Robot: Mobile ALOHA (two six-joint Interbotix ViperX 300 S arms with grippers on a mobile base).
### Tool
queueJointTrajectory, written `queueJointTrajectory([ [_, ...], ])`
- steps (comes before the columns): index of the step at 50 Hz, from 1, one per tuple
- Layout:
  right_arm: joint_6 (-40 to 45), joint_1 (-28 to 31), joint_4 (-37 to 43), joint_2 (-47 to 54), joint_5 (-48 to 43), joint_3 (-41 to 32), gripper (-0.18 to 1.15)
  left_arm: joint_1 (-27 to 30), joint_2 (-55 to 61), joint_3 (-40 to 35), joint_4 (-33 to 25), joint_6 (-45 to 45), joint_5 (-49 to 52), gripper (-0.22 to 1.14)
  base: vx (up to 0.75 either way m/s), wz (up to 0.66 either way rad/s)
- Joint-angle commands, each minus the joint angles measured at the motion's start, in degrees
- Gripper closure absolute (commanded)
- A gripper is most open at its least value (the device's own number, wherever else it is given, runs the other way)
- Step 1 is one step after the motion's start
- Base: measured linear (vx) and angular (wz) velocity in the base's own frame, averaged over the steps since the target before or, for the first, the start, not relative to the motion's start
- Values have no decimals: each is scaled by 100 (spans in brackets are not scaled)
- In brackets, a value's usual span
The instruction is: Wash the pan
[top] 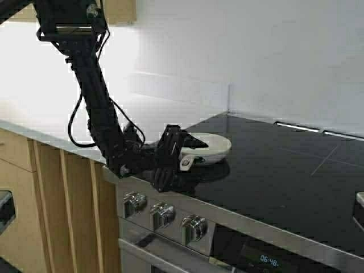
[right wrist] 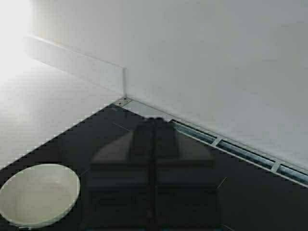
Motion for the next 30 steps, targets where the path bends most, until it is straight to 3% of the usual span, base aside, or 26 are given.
queueJointTrajectory([
  [1,-9,9,-9,26,-26,-62,90,-35,-35,-255,-53,-149,0,-7,-1,2],
  [5,-9,9,-9,35,-18,-53,90,-35,-35,-264,-70,-281,0,2,-1,2],
  [8,-9,9,-9,53,-26,-62,90,-35,-44,-255,-79,-387,0,18,-1,2],
  [11,-9,9,0,79,-18,-62,90,-44,-44,-229,-79,-475,-26,44,-1,2],
  [15,-9,9,-9,79,-18,-70,90,-44,-105,-132,-97,-519,-79,94,-1,2],
  [17,-9,9,-9,79,-18,-70,90,-44,-132,-88,-141,-519,-97,107,0,1],
  [19,-9,9,-9,79,-18,-70,90,-44,-158,-35,-167,-519,-123,105,0,0],
  [25,9,9,-9,79,-26,-88,90,-44,-290,176,-193,-527,-220,82,0,0],
  [30,18,9,-9,79,-18,-97,90,-44,-448,457,-237,-519,-308,88,0,0],
])
